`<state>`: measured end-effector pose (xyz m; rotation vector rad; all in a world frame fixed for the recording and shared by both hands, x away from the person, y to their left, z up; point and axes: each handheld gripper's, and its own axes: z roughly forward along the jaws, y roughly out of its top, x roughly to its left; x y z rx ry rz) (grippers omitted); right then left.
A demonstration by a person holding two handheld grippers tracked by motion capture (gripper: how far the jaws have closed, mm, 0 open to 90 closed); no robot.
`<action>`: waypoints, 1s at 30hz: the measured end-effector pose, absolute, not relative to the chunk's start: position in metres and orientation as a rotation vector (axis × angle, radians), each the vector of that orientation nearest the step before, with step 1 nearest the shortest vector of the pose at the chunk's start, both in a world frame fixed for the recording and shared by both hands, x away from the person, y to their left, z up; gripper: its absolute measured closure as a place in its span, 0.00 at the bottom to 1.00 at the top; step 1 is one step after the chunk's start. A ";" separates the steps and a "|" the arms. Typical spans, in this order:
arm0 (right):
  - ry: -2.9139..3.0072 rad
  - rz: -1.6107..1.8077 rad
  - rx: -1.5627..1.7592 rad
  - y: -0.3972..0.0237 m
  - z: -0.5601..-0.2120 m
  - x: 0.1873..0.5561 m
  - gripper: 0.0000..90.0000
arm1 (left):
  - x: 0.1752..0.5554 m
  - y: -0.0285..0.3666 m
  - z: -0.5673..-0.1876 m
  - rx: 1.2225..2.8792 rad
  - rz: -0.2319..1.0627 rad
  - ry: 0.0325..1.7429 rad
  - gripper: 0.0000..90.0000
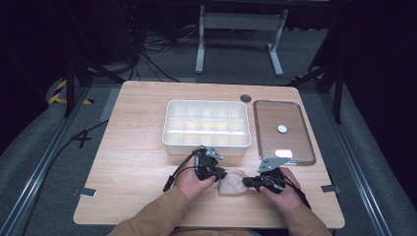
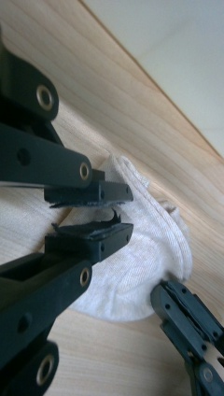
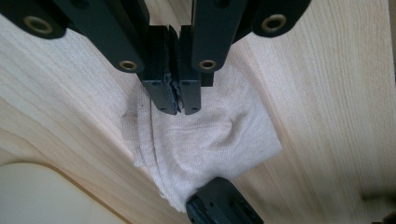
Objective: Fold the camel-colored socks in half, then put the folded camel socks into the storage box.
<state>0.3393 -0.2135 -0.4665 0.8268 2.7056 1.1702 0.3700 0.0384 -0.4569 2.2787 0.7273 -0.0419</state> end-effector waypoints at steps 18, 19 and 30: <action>2.670 1.173 0.810 -0.215 -0.460 0.341 0.97 | 0.356 0.059 -0.444 2.268 -0.060 0.739 0.71; 2.671 1.176 0.812 -0.215 -0.460 0.340 0.97 | 0.355 0.059 -0.444 2.271 -0.061 0.734 0.71; 2.672 1.209 0.750 -0.205 -0.453 0.335 0.98 | 0.346 0.058 -0.446 2.290 -0.082 0.724 0.68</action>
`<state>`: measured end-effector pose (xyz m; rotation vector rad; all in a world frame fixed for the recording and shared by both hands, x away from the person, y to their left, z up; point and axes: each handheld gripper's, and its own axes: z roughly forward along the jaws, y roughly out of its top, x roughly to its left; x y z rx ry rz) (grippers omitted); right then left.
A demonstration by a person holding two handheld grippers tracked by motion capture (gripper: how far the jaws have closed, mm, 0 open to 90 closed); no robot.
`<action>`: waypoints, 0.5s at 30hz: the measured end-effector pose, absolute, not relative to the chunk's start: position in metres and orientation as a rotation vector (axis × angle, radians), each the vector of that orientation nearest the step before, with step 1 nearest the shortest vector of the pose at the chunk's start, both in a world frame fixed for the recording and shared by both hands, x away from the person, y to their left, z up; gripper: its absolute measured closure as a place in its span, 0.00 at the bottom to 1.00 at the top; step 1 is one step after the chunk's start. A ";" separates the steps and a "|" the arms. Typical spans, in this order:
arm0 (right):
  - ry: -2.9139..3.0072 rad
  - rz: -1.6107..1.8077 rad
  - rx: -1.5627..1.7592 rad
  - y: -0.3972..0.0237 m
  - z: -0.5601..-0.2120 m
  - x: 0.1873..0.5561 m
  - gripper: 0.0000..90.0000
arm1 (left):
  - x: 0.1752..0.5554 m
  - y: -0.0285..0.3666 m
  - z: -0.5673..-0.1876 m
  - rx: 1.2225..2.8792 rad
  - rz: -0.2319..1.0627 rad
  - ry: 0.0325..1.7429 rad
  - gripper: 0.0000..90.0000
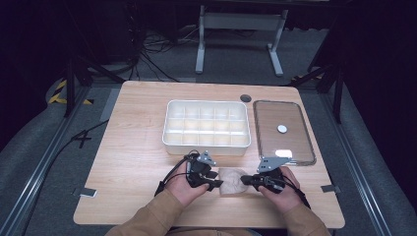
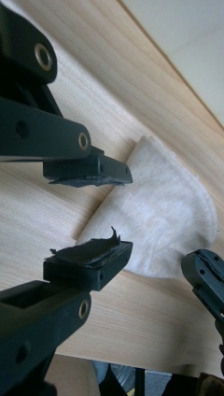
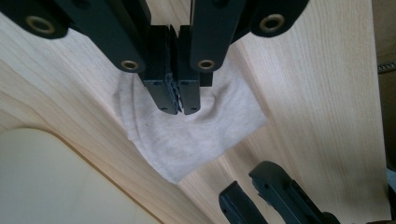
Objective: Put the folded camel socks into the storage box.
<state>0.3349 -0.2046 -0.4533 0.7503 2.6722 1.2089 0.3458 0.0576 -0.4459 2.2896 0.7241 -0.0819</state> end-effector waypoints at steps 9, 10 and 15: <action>2.720 1.126 0.731 -0.194 -0.463 0.342 0.98 | 0.346 0.062 -0.458 2.324 -0.095 0.766 0.67; 2.728 1.126 0.738 -0.193 -0.463 0.342 0.98 | 0.347 0.062 -0.460 2.330 -0.095 0.773 0.67; 2.762 1.135 0.731 -0.191 -0.466 0.343 0.99 | 0.350 0.063 -0.467 2.305 -0.112 0.779 0.68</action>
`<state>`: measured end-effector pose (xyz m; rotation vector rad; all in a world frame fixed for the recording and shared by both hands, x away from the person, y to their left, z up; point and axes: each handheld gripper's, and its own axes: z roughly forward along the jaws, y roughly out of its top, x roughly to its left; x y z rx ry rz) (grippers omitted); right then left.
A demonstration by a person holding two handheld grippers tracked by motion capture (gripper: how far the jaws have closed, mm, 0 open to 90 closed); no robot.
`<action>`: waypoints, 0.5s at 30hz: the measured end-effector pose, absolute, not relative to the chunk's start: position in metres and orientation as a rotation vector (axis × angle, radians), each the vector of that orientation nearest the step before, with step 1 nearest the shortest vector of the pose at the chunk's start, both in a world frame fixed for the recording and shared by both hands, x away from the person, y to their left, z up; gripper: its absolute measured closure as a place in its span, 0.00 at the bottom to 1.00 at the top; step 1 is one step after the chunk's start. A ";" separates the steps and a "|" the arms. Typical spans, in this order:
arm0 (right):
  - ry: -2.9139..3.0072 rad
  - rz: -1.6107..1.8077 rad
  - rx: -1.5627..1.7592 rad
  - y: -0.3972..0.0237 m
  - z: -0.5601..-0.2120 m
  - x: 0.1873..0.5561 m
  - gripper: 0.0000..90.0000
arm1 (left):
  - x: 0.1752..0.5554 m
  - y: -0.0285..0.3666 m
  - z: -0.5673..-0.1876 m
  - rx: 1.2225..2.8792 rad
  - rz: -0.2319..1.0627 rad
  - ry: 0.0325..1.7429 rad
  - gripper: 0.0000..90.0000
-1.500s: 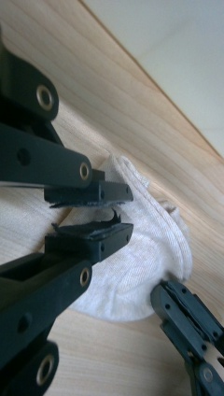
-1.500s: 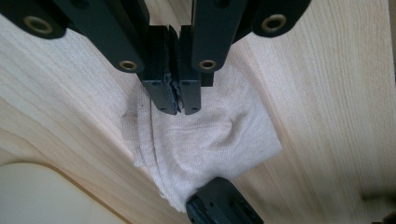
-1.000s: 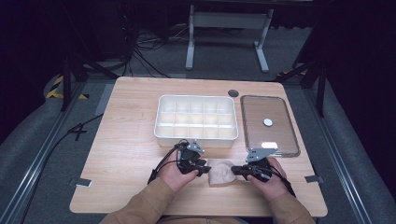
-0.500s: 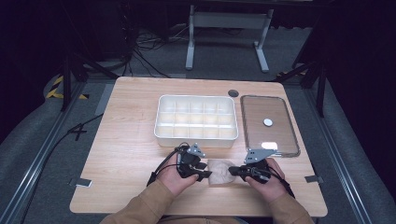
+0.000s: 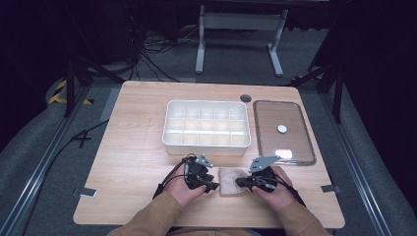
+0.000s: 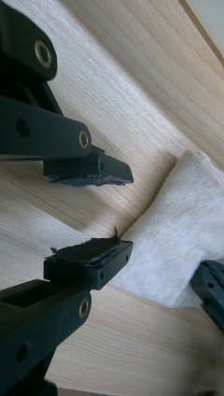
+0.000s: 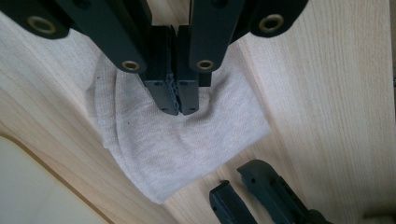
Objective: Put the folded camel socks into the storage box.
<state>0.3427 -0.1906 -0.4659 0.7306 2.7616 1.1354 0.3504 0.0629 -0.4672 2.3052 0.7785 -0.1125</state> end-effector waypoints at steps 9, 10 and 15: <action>2.789 1.185 0.731 -0.187 -0.468 0.339 0.99 | 0.347 0.055 -0.469 2.284 -0.237 0.732 0.61; 2.788 1.189 0.734 -0.187 -0.469 0.339 0.99 | 0.347 0.054 -0.470 2.279 -0.243 0.734 0.61; 2.781 1.190 0.728 -0.187 -0.469 0.338 0.99 | 0.346 0.051 -0.468 2.295 -0.243 0.732 0.89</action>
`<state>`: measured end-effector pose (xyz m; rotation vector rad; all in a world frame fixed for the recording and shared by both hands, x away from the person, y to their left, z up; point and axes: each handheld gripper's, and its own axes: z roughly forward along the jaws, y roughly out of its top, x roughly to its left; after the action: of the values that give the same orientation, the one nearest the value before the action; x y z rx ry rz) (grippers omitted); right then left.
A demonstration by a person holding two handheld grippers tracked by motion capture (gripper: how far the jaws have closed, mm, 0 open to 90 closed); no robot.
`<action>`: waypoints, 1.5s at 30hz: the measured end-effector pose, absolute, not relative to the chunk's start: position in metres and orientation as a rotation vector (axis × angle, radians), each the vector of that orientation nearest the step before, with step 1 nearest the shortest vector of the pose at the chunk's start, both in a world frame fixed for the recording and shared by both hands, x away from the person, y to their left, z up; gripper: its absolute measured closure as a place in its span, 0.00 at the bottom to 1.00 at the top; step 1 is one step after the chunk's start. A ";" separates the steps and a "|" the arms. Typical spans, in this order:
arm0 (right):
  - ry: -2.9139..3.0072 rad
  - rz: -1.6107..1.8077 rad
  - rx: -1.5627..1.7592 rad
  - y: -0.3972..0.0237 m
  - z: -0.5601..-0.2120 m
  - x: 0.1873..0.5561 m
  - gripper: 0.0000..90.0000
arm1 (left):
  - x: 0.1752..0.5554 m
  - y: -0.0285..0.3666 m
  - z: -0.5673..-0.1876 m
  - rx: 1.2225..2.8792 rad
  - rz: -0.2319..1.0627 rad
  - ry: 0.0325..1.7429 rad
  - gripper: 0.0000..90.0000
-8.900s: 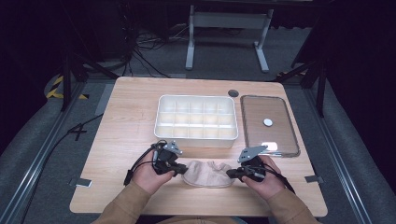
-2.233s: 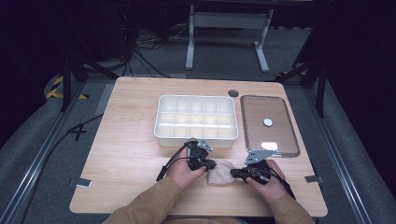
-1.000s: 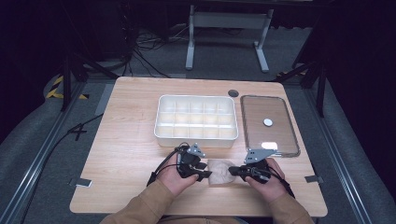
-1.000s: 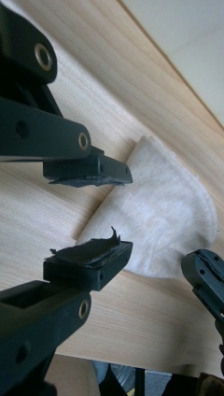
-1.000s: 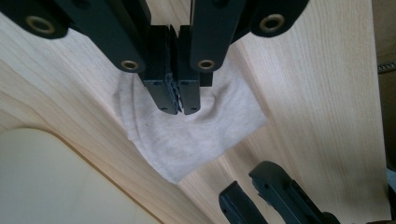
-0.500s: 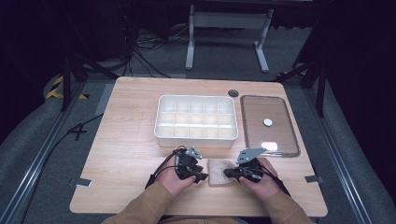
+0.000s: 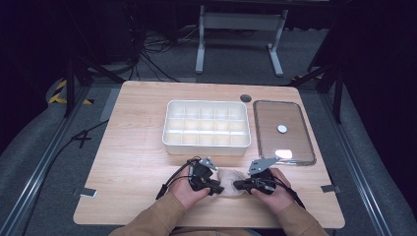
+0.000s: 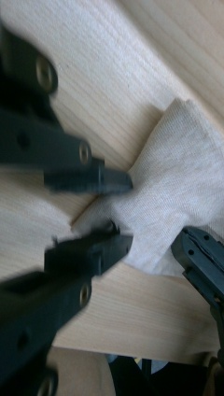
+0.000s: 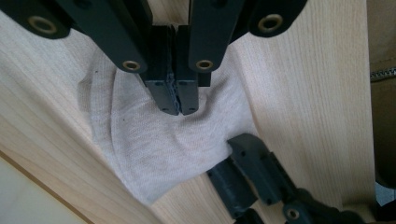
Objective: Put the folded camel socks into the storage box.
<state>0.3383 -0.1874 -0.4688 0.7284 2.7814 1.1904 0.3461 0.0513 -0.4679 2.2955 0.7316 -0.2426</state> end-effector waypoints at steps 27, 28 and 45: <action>2.755 1.135 0.768 -0.201 -0.466 0.341 0.99 | 0.348 0.062 -0.446 2.232 -0.223 0.728 0.76; 2.757 1.136 0.771 -0.201 -0.466 0.341 1.00 | 0.349 0.066 -0.444 2.217 -0.221 0.741 0.76; 2.761 1.171 0.801 -0.204 -0.468 0.343 1.00 | 0.354 0.052 -0.463 2.415 -0.131 0.708 1.00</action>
<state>0.3430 -0.2044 -0.4682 0.8014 2.7614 1.1714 0.3544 0.0520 -0.4631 2.4155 0.7077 -0.1307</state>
